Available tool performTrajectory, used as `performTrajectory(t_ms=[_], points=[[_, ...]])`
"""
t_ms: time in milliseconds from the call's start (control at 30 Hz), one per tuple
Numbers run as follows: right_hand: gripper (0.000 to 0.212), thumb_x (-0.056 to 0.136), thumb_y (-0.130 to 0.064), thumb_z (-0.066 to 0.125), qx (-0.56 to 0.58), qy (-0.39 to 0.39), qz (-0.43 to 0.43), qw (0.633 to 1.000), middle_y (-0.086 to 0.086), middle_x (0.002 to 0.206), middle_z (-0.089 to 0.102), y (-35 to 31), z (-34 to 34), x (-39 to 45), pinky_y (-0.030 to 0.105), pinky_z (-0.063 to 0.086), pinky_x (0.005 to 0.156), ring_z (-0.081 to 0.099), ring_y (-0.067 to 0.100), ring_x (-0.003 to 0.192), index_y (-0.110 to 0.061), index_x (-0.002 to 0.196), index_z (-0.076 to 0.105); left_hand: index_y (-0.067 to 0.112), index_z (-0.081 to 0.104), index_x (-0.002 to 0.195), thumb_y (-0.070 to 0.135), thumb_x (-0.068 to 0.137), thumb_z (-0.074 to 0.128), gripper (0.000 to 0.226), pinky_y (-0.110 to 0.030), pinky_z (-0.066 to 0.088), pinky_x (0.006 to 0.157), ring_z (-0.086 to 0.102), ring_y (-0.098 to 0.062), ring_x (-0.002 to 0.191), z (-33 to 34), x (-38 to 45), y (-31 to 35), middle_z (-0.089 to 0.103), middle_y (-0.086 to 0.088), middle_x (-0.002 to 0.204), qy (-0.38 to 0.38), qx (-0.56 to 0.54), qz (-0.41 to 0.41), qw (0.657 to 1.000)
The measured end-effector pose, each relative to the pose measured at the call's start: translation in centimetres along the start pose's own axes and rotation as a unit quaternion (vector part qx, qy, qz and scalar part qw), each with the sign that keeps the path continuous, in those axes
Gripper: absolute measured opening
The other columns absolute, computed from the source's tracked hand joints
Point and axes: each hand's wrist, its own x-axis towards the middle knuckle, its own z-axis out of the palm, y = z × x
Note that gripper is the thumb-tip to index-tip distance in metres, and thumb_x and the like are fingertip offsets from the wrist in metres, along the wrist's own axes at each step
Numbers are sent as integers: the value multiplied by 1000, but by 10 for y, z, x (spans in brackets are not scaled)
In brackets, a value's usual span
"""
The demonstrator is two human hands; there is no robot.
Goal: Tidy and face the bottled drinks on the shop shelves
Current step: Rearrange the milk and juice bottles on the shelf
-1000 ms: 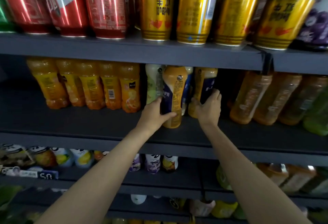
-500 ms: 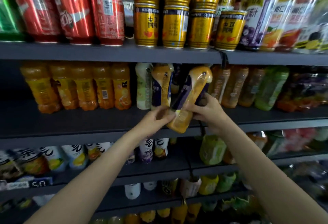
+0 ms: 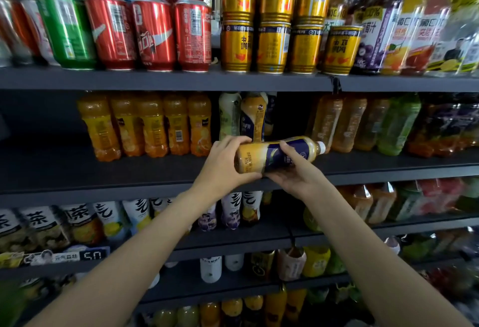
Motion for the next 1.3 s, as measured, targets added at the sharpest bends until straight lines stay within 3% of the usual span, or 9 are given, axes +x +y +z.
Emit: performTrajectory(t_ms=[100, 233, 400, 533, 667, 833, 1067, 1167, 1300], points=[[19, 86, -11, 66, -17, -17, -36, 999, 18, 102, 65, -6, 3, 1, 45, 52, 78, 64, 29, 91, -3, 102, 56, 22, 44, 129, 43, 79, 68, 60, -20, 34, 90, 43, -3, 108, -8, 4, -5, 45, 11, 119, -51, -156, -127, 978], [18, 88, -7, 62, -39, -36, -86, 995, 16, 100, 66, -15, 2, 0, 40, 54, 73, 65, 27, 90, -3, 105, 57, 8, 55, 119, 33, 81, 66, 47, -27, 55, 85, 61, -14, 104, -9, 5, -16, 59, -7, 121, -128, -409, -258, 866], [33, 88, -19, 65, -146, -27, -85, 985, 12, 103, 66, -17, 6, -1, 38, 57, 66, 65, 25, 91, -8, 117, 53, 19, 50, 114, 28, 70, 80, 54, -27, 46, 89, 55, -11, 105, -1, 5, -17, 57, 4, 114, -72, -174, -129, 974], [38, 81, -16, 73, -171, 10, -83, 982, 16, 107, 67, -15, 2, -1, 37, 59, 61, 66, 27, 89, -5, 112, 56, 22, 44, 108, 29, 67, 83, 57, -18, 40, 79, 48, -6, 102, 5, -1, -22, 50, 9, 111, -28, -79, -32, 996], [36, 71, -8, 80, -316, 17, -179, 931, 11, 107, 69, -13, -5, 0, 37, 57, 79, 67, 21, 91, -9, 102, 61, 18, 48, 108, 26, 72, 79, 48, -18, 44, 85, 54, -10, 104, 8, 1, -30, 54, 6, 108, -114, -127, -71, 983], [63, 63, -18, 87, -594, -2, -300, 746, 1, 113, 66, -15, -8, 4, 36, 52, 90, 61, 17, 105, -12, 119, 59, 22, 49, 113, 20, 76, 75, 46, -34, 47, 96, 58, -14, 106, 9, 10, -32, 57, 6, 110, -104, -220, -99, 965], [57, 64, -16, 86, -561, -16, -324, 762, -2, 110, 66, -19, -6, 7, 39, 54, 88, 62, 16, 102, -18, 113, 57, 19, 49, 118, 12, 80, 71, 44, -32, 48, 95, 59, -17, 108, 13, 8, -34, 58, -1, 115, -101, -268, -125, 950], [55, 62, -28, 87, -598, 50, -356, 716, -6, 99, 62, -14, 1, 8, 28, 51, 80, 58, 10, 93, -19, 106, 56, 15, 51, 120, 16, 85, 66, 39, -19, 50, 87, 59, -8, 102, 6, 11, -29, 60, -3, 118, -46, -325, -152, 932], [58, 59, -39, 87, -616, 62, -377, 689, -3, 100, 63, 3, 14, 18, 38, 53, 82, 60, 15, 95, -18, 103, 56, 24, 52, 114, 25, 84, 65, 32, -25, 46, 94, 56, -7, 109, -3, 19, -23, 61, 7, 113, 0, -378, -172, 910]])
